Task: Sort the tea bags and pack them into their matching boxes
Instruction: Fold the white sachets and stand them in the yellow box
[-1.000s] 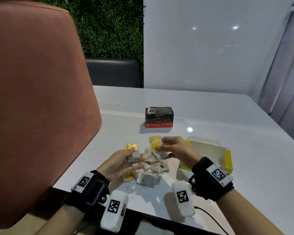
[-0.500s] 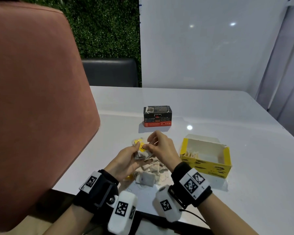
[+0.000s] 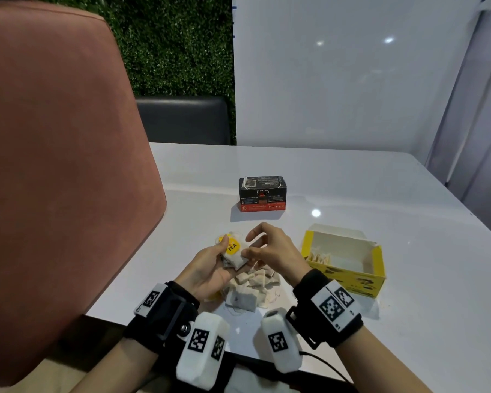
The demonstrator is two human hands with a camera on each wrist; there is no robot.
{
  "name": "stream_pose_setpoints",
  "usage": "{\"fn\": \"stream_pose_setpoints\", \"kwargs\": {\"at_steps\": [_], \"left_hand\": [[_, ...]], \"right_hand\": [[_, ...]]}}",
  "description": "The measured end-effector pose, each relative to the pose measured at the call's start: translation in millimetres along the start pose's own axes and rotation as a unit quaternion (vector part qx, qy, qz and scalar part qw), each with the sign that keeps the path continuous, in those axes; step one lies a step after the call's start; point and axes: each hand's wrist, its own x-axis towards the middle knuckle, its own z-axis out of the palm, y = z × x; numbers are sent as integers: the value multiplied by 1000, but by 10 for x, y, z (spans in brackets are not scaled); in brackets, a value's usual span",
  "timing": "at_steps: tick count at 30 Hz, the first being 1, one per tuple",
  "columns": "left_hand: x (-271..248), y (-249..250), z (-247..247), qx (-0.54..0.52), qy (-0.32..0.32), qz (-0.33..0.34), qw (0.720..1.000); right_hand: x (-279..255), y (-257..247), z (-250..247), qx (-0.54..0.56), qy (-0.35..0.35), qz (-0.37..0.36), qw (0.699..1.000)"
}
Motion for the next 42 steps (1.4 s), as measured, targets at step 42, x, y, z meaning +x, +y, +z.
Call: {"fn": "stream_pose_setpoints", "kwargs": {"at_steps": [42], "left_hand": [[-129,99,113,432,-115,-13,895]], "right_hand": [[152,-61,-378,-151,-258,-80,951]]}}
